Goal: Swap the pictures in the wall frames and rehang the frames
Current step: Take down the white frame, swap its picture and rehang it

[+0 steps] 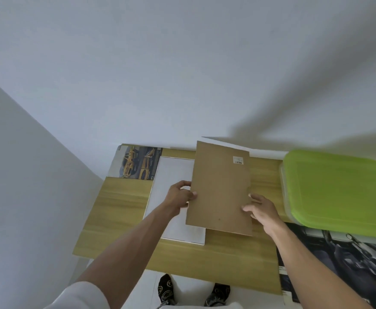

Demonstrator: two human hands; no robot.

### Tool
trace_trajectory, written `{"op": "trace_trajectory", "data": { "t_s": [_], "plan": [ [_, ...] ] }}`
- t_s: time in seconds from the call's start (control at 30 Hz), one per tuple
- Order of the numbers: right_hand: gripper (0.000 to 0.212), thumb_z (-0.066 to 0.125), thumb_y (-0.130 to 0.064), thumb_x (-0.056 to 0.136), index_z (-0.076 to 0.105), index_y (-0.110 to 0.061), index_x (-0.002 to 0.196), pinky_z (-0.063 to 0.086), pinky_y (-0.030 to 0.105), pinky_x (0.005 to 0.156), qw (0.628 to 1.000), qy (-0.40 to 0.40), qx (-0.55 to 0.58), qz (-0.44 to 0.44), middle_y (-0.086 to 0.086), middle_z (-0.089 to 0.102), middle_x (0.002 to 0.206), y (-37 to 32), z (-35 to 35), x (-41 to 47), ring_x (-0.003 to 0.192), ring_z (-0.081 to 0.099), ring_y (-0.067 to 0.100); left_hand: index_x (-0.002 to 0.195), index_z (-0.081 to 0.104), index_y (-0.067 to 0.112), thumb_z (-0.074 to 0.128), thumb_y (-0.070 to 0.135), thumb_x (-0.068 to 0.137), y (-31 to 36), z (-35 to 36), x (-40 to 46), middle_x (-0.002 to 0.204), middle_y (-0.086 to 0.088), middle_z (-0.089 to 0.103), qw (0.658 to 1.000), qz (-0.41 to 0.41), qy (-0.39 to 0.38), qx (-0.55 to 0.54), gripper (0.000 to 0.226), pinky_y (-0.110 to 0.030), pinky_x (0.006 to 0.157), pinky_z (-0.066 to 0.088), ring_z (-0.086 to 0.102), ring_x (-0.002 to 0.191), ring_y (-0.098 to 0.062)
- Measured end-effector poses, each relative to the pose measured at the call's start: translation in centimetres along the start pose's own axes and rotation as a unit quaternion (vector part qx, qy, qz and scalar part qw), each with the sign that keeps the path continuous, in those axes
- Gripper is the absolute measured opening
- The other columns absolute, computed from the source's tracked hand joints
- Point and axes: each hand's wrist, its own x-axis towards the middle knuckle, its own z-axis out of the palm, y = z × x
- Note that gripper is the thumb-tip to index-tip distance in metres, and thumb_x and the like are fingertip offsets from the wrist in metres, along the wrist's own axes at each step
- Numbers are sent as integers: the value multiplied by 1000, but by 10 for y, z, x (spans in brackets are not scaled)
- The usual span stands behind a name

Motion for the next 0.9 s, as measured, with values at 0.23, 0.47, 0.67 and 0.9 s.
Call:
{"op": "trace_trajectory", "data": {
  "t_s": [0.23,0.47,0.67,0.9],
  "plan": [
    [74,82,1,75,55,-21,140,57,37,90,995,-38,-58,-73,-1,57,103,-13,76,-22,100,66,23,139,51,23,77,9,76,-3,-90,-5,89,-8,72,968,86,5,236,70,-31,73,55,69,81,-20],
    [66,81,-9,77,57,-24,136,47,18,75,980,24,-150,-125,3,63,104,4,137,-35,91,63,18,151,35,22,76,1,75,-27,-136,-8,82,-3,63,926,115,19,360,89,-11,44,35,58,68,-17],
    [64,76,-2,80,56,-18,139,40,11,64,975,61,-177,-120,12,65,113,16,148,-41,85,60,22,146,41,20,71,0,76,-49,-140,-3,86,-3,62,915,124,14,383,79,-28,70,46,58,81,-22],
    [69,78,-3,77,55,-17,141,39,19,84,973,67,-196,-106,10,67,118,23,150,-39,97,58,18,119,64,10,82,8,71,-54,-140,8,103,-11,54,896,123,15,427,52,-27,69,41,50,81,-22]
  ]
}}
